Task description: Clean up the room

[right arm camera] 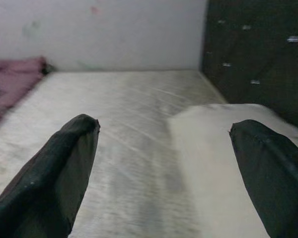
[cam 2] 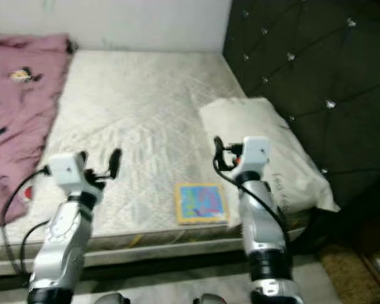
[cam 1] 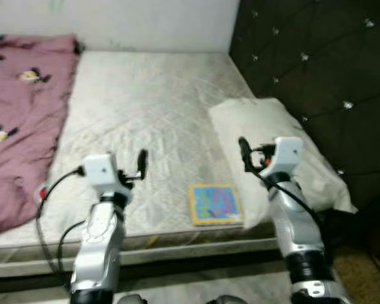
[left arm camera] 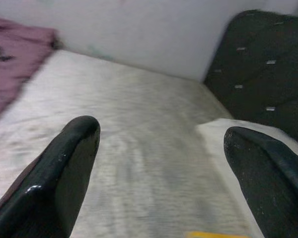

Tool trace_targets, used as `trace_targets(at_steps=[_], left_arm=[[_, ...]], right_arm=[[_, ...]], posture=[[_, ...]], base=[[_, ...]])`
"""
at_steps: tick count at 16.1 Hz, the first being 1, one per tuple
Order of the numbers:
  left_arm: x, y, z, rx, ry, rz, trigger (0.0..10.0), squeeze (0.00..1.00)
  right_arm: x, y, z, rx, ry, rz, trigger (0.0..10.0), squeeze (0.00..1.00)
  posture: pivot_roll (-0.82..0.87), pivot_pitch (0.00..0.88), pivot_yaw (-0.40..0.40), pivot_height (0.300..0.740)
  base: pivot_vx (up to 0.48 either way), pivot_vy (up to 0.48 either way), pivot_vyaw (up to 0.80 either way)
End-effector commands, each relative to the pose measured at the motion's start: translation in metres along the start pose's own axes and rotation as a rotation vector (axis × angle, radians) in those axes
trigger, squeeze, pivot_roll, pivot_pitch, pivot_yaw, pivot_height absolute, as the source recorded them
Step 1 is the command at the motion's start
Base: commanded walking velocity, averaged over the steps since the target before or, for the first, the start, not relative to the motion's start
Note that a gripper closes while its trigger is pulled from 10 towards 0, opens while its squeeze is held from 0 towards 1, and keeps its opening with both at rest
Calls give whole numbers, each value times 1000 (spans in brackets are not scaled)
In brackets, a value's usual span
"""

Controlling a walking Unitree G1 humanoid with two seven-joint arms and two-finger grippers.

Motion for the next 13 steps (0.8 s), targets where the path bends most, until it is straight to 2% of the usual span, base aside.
trace_targets(at_steps=[1,2,13], left_arm=[[1,1,1,0,0,-2,10000,0],[1,1,1,-1,0,-2,10000,0],[-1,2,1,2,-5,-9,10000,0]], right_arm=[[3,0,1,0,1,-5,10000,0],[3,0,1,1,1,-4,10000,0],[2,0,1,7,-7,-17,10000,0]], posture=[[-69,19,-23,740],[-69,19,-23,740],[-71,22,-27,740]], base=[[0,386,0],[0,386,-488],[0,405,0]])
Point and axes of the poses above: a point about 5 cm out from each wrist's last joint towards the gripper, its own z axis pointing out of the wrist towards the gripper, its own x axis along the axis of the wrist's last joint, y = z × x, the point moved 4 cm from there along z, pointing out of the wrist towards the gripper, and after that the axes turned 6 degrees about z, right-handed, at the moved point
